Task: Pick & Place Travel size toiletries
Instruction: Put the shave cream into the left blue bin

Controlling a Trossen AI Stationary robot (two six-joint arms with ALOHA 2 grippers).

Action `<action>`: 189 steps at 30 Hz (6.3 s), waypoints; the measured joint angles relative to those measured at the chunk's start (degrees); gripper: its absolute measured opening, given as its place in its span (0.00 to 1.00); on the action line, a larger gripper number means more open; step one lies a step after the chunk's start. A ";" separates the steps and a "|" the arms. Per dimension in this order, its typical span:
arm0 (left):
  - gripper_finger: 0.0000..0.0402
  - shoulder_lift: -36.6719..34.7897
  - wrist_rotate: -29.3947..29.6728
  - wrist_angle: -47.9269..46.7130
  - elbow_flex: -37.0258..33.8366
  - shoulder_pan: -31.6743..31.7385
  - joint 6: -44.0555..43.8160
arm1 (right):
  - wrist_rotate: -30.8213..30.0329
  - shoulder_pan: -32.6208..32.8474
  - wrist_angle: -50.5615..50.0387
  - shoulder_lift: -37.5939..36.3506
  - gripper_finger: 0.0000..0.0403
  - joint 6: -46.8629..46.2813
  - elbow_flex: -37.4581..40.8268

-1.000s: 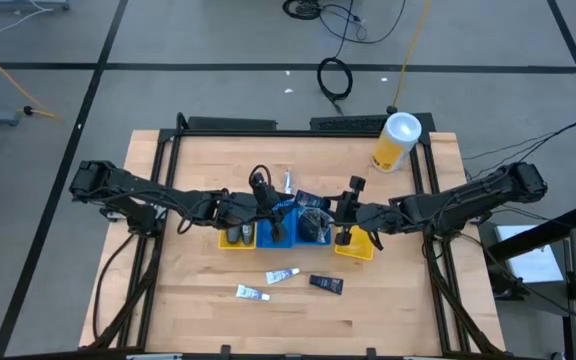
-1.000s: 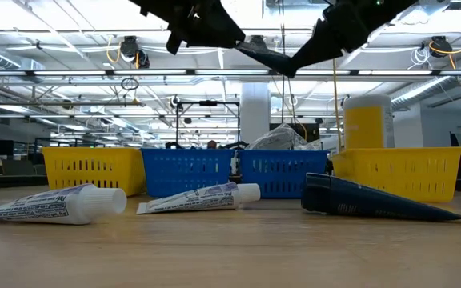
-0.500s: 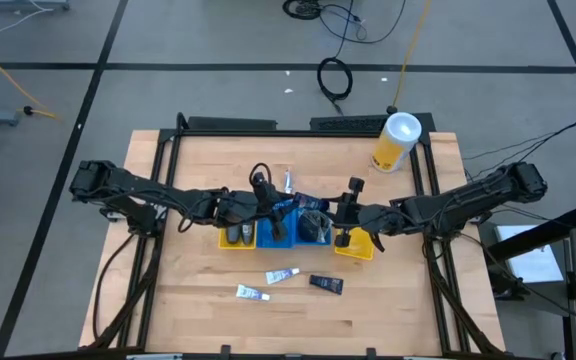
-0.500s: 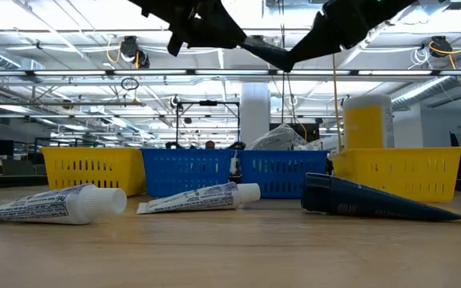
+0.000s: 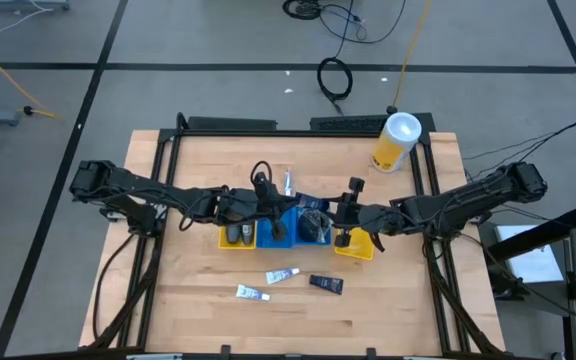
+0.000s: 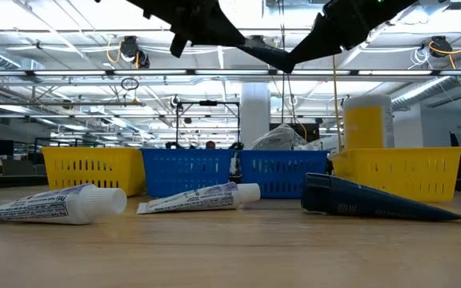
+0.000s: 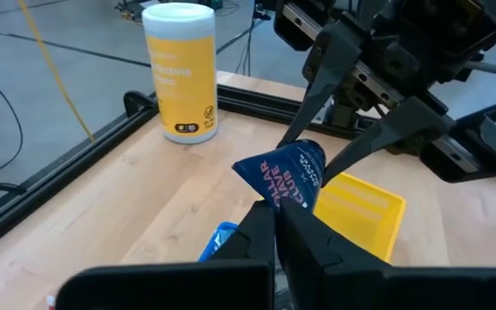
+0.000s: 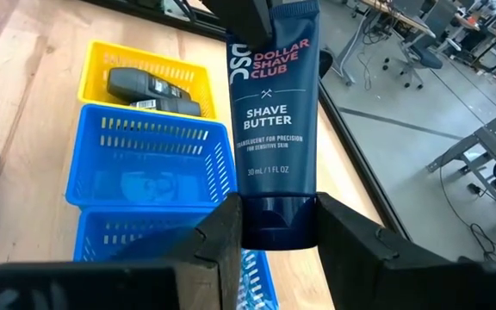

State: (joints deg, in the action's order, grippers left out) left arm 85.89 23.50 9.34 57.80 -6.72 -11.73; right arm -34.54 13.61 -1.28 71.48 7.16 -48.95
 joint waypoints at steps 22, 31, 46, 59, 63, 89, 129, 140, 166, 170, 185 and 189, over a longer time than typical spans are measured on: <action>0.00 -0.02 -0.55 -12.37 0.00 -1.99 -3.85 | 0.19 0.02 -0.72 -0.04 0.51 -0.48 0.00; 0.00 -3.27 -0.69 -22.96 0.02 -4.89 -8.09 | 0.15 0.02 -0.72 -0.04 0.49 -0.48 0.00; 0.00 -8.43 -1.15 -40.55 0.02 -5.25 -17.33 | 0.26 0.02 -0.67 -0.04 0.48 -1.90 0.00; 0.00 -7.89 -4.02 -40.63 0.02 -3.81 -17.73 | 0.37 0.02 -0.53 -0.04 0.46 -1.97 0.00; 0.00 -5.58 -5.67 -39.37 0.02 -2.49 -17.75 | 3.89 0.00 -0.15 -0.04 0.46 -1.99 0.00; 0.20 -0.67 -4.80 -36.86 -0.04 1.51 -16.50 | 11.05 10.05 0.03 0.13 0.44 -5.88 0.13; 0.34 -0.42 -5.47 -28.50 0.00 -1.04 -14.29 | 18.44 18.34 -4.13 28.35 0.43 -26.28 -9.97; 0.34 -0.42 -5.48 -28.50 0.00 -1.03 -14.35 | 18.29 16.10 -7.47 30.89 0.43 -28.37 -11.98; 0.34 -0.42 -5.44 -28.26 0.00 -1.03 -14.27 | 23.99 13.79 -6.29 35.48 0.43 -30.49 -11.98; 0.34 -0.42 -5.44 -28.26 0.00 -1.03 -14.27 | 23.87 13.79 -6.47 35.50 0.43 -29.94 -11.98; 0.34 -0.42 -5.42 -28.26 0.00 -1.03 -14.27 | 24.06 13.79 -6.77 35.15 0.29 -30.05 -11.98; 0.34 -0.42 -5.42 -28.28 0.00 -1.03 -14.27 | 24.05 13.79 -7.14 33.50 0.29 -29.03 -11.85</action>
State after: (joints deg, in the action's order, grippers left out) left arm 85.47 18.09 -18.94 57.80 -7.75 -26.00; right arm -10.49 27.40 -8.42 104.98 -21.88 -60.80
